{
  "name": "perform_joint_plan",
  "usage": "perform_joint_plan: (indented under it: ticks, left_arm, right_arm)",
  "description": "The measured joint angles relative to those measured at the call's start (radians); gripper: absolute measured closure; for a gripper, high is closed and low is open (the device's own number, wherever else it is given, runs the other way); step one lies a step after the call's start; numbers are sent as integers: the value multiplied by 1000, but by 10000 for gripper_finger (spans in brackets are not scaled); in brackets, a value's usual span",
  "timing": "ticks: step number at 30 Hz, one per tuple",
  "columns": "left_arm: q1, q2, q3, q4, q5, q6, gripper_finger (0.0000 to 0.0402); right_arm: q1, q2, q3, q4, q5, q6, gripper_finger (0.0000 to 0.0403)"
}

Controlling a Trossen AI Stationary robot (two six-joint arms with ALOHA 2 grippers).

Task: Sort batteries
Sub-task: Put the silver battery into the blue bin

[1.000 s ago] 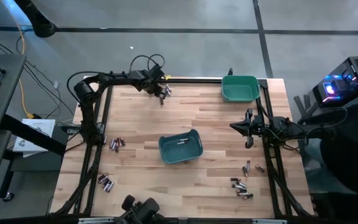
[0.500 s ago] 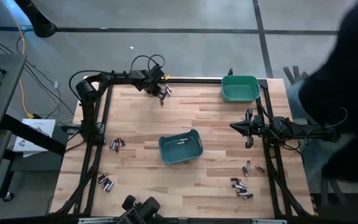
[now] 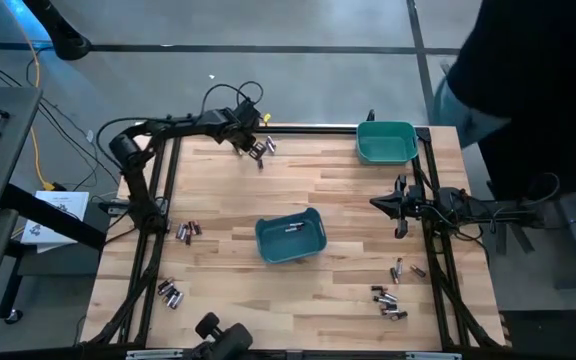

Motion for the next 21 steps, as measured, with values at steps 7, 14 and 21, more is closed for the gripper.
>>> perform_joint_plan:
  ticks: [7, 14, 21]
  left_arm:
    - [-133, -216, 2, 11, 33, 54, 370]
    - [-409, -329, 3, 140, 110, 137, 370]
    - [-680, -314, 3, 304, 145, 56, 370]
  right_arm:
    - [0, 0, 0, 0, 0, 0, 403]
    - [0, 0, 0, 0, 0, 0, 403]
    - [0, 0, 0, 0, 0, 0, 403]
